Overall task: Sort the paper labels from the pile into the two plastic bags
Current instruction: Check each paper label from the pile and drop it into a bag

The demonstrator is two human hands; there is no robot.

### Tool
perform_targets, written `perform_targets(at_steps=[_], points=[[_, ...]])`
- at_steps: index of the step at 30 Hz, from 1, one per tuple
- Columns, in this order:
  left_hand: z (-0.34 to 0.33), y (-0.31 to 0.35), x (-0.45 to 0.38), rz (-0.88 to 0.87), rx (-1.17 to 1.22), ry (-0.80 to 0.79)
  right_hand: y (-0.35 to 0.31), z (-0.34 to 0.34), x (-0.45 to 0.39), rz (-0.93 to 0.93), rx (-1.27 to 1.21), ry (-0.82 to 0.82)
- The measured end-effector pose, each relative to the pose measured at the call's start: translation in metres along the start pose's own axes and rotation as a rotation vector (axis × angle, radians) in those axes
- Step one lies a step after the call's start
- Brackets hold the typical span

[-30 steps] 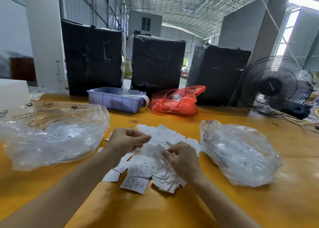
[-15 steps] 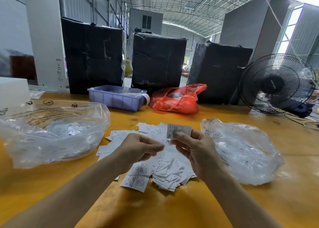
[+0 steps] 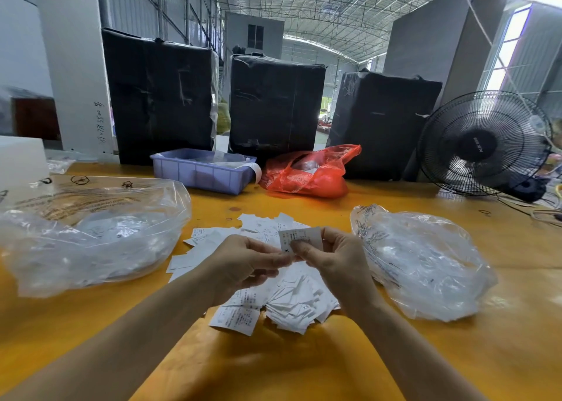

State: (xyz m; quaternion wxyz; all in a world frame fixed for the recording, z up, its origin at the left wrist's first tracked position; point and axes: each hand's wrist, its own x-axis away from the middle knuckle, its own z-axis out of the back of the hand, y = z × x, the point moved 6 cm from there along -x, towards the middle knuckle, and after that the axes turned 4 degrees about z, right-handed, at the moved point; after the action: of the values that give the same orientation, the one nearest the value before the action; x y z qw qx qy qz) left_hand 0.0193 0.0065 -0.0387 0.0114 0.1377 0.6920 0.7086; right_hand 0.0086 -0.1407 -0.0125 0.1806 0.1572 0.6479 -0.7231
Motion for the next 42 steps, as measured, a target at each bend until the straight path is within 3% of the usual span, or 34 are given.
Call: perform_targets(at_steps=[9,13,16,19,23,26,33,42], points=[[0.011,0.001,-0.003,-0.051,-0.026,0.106,0.009,-0.005,0.002,-0.104,0.054,-0.186],[0.005,-0.001,-0.003,-0.072,-0.054,0.122,0.009,-0.013,0.003,-0.092,0.21,-0.309],[0.002,-0.002,-0.003,-0.088,-0.057,0.129,0.017,-0.019,0.007,-0.19,0.254,-0.424],[-0.001,-0.002,-0.001,-0.092,-0.059,0.103,0.018,-0.017,0.008,-0.226,0.171,-0.376],[0.002,0.002,-0.001,-0.113,-0.003,0.108,0.01,-0.001,-0.001,-0.087,0.123,-0.14],[0.001,0.003,-0.004,-0.111,0.079,0.119,0.007,0.002,-0.004,0.025,0.214,-0.083],[0.003,-0.006,-0.005,-0.087,0.013,0.23,0.01,-0.01,-0.003,0.058,0.334,-0.207],[0.001,-0.007,-0.004,-0.078,0.041,0.185,0.01,-0.021,0.006,-0.013,0.319,-0.41]])
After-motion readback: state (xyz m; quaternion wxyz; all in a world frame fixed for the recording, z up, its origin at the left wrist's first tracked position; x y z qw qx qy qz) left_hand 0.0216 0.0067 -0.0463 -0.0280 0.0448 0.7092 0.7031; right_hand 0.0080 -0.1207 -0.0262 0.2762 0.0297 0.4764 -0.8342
